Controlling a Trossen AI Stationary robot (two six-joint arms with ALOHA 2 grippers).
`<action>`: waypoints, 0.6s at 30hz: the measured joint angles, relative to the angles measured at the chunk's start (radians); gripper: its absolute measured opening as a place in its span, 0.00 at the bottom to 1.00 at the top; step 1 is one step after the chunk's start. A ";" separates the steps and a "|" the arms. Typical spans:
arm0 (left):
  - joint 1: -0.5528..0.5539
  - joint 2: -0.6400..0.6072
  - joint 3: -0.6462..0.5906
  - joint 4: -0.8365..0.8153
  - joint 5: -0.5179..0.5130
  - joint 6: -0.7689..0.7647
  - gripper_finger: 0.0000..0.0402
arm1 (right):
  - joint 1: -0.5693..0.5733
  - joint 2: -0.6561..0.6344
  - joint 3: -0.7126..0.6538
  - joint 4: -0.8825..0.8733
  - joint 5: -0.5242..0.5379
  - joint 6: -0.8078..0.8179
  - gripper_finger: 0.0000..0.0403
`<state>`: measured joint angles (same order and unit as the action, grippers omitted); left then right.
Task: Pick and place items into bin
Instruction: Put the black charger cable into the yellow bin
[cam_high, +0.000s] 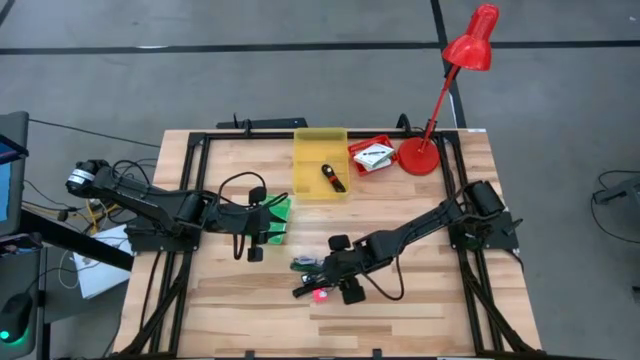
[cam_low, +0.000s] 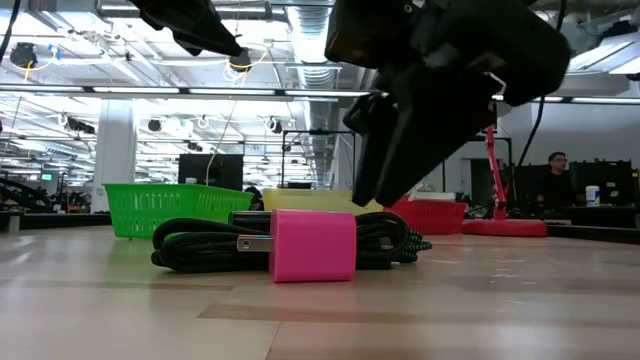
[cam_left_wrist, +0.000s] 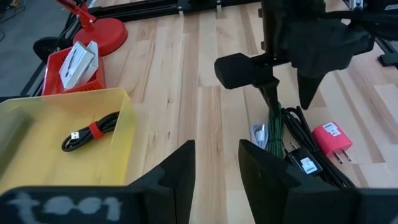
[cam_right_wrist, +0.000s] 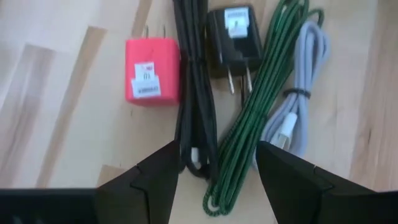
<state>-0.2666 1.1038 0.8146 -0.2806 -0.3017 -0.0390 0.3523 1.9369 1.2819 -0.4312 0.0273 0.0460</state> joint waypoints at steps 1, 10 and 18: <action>0.000 0.000 0.000 0.000 0.000 -0.006 0.28 | 0.000 0.000 0.000 0.010 0.000 0.000 0.51; 0.000 0.000 0.000 0.000 0.000 -0.008 0.28 | 0.002 0.000 0.000 0.029 -0.002 0.009 0.51; 0.000 0.000 0.000 0.000 0.000 -0.008 0.28 | 0.028 0.000 0.000 0.048 -0.011 0.028 0.51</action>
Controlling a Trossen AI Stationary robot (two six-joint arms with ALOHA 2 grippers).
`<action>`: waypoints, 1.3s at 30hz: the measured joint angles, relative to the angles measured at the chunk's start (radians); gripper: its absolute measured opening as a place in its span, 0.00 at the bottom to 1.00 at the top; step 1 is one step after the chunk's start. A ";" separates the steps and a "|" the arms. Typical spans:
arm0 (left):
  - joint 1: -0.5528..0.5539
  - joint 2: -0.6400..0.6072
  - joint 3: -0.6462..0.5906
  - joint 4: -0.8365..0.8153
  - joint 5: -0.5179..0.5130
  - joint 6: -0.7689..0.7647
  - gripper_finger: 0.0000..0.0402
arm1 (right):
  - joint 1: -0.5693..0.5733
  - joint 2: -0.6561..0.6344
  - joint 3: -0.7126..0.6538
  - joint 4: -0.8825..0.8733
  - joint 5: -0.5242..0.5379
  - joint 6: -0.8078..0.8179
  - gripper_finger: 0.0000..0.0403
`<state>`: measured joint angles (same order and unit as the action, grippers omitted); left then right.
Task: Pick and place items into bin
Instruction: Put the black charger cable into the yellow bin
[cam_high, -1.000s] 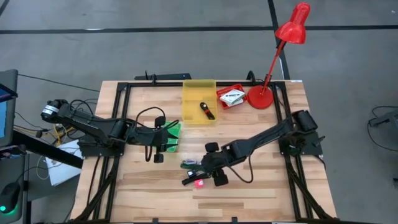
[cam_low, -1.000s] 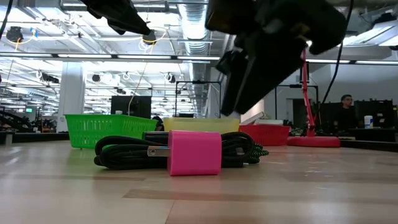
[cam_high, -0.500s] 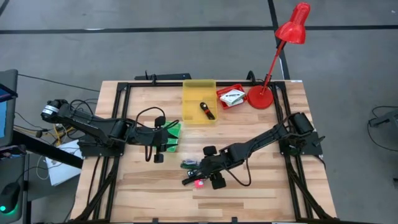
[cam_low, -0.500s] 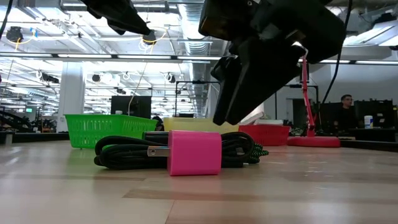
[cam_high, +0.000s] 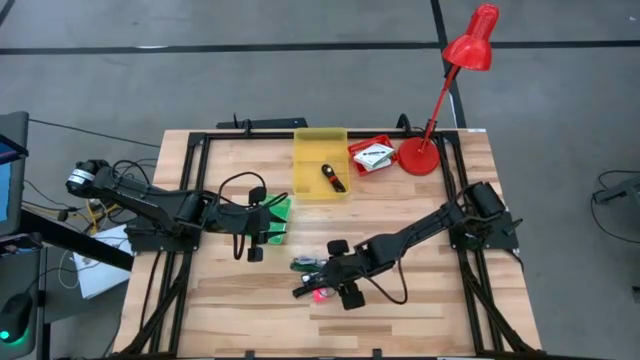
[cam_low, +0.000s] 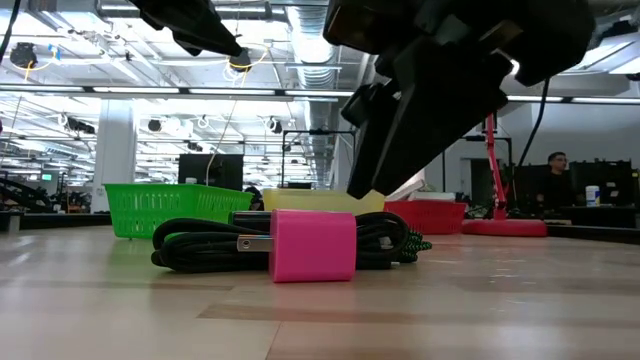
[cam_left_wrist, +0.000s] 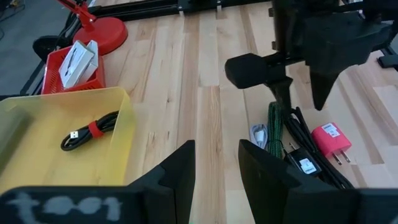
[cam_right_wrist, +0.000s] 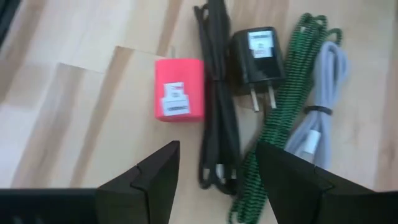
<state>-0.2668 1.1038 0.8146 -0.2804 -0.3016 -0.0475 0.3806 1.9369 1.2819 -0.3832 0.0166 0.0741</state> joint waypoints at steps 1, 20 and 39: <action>0.000 0.000 0.000 0.000 0.000 0.001 0.28 | 0.002 0.000 0.000 0.002 0.000 0.005 0.51; 0.000 0.000 0.000 -0.001 0.000 0.006 0.28 | 0.011 0.064 0.001 0.031 -0.016 0.032 0.48; 0.000 0.000 0.000 -0.001 0.000 -0.001 0.28 | 0.004 -0.035 0.016 -0.059 0.084 0.053 0.03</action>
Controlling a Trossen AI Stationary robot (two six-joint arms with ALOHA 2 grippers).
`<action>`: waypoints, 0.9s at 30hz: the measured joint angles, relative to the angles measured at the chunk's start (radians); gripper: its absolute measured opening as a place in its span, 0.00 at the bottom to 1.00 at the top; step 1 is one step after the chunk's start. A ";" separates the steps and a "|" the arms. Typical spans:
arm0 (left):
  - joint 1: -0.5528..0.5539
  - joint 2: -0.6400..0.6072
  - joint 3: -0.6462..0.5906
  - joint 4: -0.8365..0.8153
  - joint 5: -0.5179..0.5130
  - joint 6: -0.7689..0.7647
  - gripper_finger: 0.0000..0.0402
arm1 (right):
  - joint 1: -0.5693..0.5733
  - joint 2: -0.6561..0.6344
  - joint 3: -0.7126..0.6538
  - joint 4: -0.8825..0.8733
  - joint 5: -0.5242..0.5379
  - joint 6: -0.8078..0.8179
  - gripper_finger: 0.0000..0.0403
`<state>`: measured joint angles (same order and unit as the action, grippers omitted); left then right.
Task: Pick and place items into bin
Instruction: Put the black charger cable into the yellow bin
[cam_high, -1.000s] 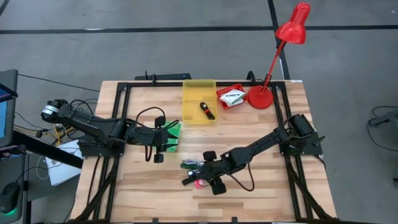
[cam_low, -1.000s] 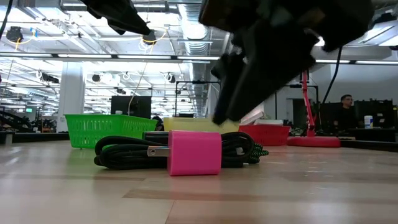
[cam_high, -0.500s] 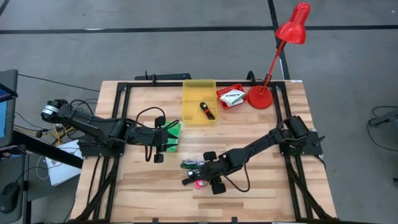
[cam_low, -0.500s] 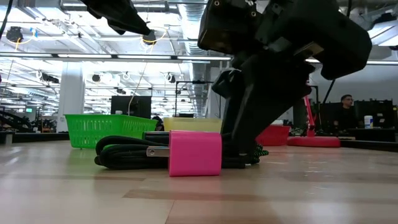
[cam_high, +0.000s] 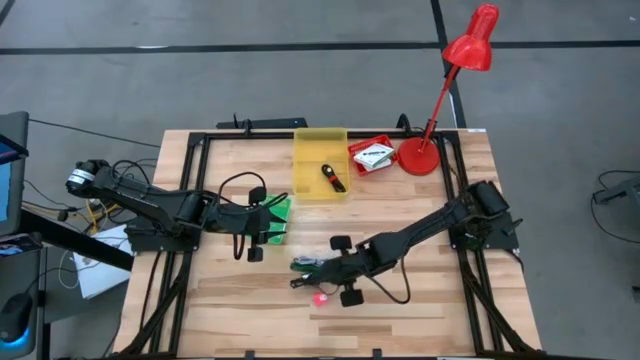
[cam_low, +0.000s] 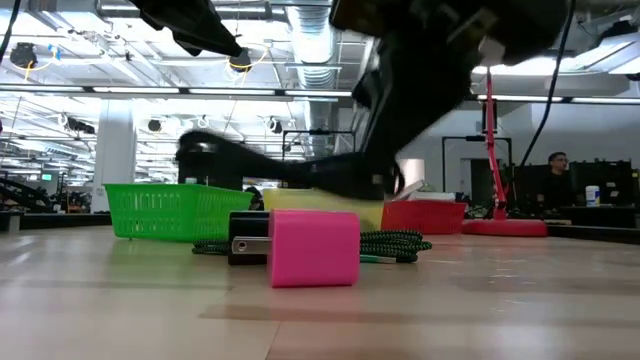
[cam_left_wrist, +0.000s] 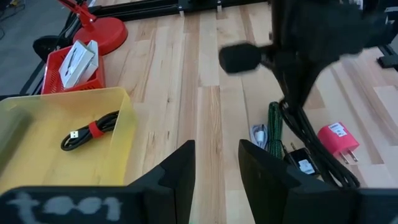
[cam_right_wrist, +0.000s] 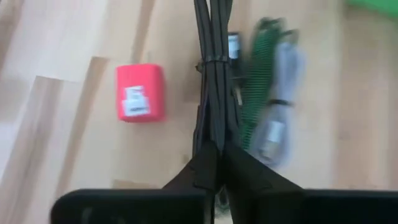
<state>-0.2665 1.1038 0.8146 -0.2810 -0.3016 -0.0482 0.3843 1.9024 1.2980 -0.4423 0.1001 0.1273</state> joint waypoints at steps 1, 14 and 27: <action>0.000 0.000 0.000 0.000 0.000 0.001 0.28 | 0.000 -0.018 0.006 -0.027 0.025 -0.008 0.02; 0.000 0.000 0.000 0.000 0.000 0.001 0.28 | -0.174 -0.251 0.084 -0.270 0.347 -0.216 0.01; 0.000 0.000 0.000 -0.001 0.000 0.007 0.28 | -0.650 -0.232 0.084 -0.133 0.148 -0.471 0.02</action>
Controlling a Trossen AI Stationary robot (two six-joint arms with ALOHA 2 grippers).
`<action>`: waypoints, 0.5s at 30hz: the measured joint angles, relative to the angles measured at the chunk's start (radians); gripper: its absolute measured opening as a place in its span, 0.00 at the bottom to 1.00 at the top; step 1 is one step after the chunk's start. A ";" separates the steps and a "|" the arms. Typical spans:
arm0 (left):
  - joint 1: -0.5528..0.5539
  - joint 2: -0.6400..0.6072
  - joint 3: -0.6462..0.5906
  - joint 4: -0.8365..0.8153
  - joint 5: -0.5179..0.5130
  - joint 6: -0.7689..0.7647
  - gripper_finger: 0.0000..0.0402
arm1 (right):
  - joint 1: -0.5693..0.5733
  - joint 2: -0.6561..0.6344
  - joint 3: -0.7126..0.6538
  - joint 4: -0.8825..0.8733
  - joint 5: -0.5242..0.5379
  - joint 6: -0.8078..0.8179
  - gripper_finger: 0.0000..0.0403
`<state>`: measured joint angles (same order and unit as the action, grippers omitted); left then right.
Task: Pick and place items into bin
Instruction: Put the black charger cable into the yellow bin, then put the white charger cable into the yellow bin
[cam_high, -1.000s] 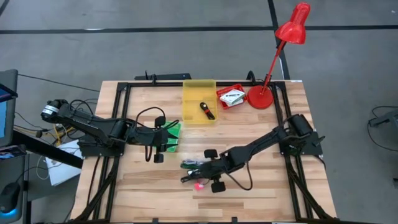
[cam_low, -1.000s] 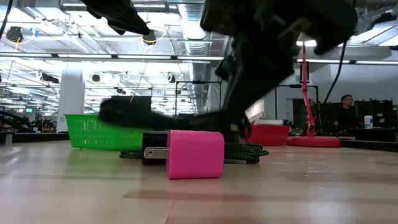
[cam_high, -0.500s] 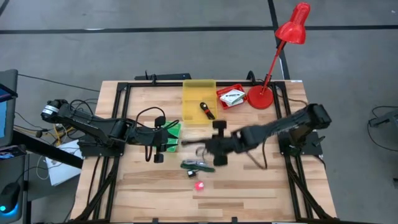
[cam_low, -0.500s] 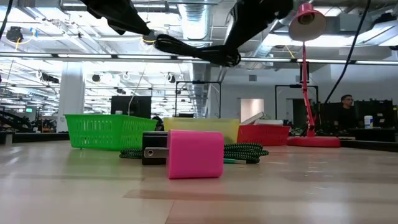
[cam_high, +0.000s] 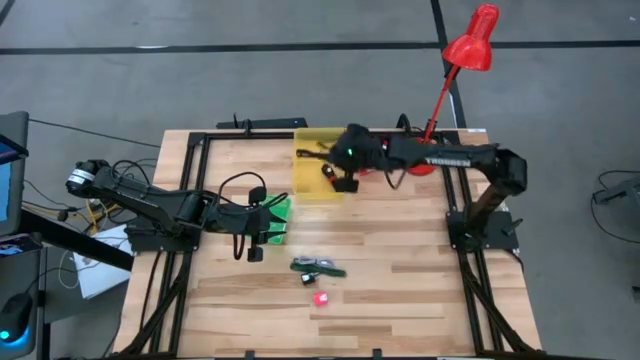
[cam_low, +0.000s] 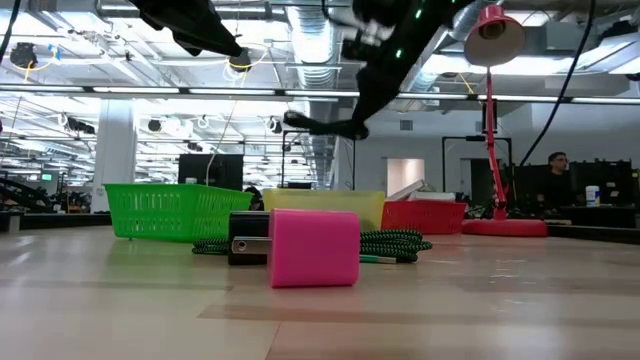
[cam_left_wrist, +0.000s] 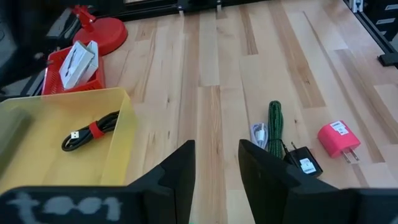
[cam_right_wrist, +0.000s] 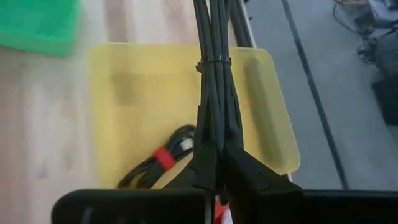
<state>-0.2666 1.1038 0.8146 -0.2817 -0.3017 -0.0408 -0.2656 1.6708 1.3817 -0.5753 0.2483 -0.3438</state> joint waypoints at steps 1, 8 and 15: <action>0.000 0.000 0.000 0.000 0.000 -0.004 0.28 | -0.026 0.013 0.000 0.014 -0.019 -0.005 0.03; 0.000 0.000 0.000 0.000 0.000 0.002 0.28 | -0.149 0.089 0.000 0.056 -0.121 -0.006 0.11; 0.000 0.000 0.000 0.000 0.000 0.003 0.28 | -0.148 0.118 -0.001 0.063 -0.127 -0.035 0.15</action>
<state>-0.2667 1.1034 0.8146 -0.2817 -0.3016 -0.0378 -0.4134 1.7885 1.3808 -0.5126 0.1211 -0.3789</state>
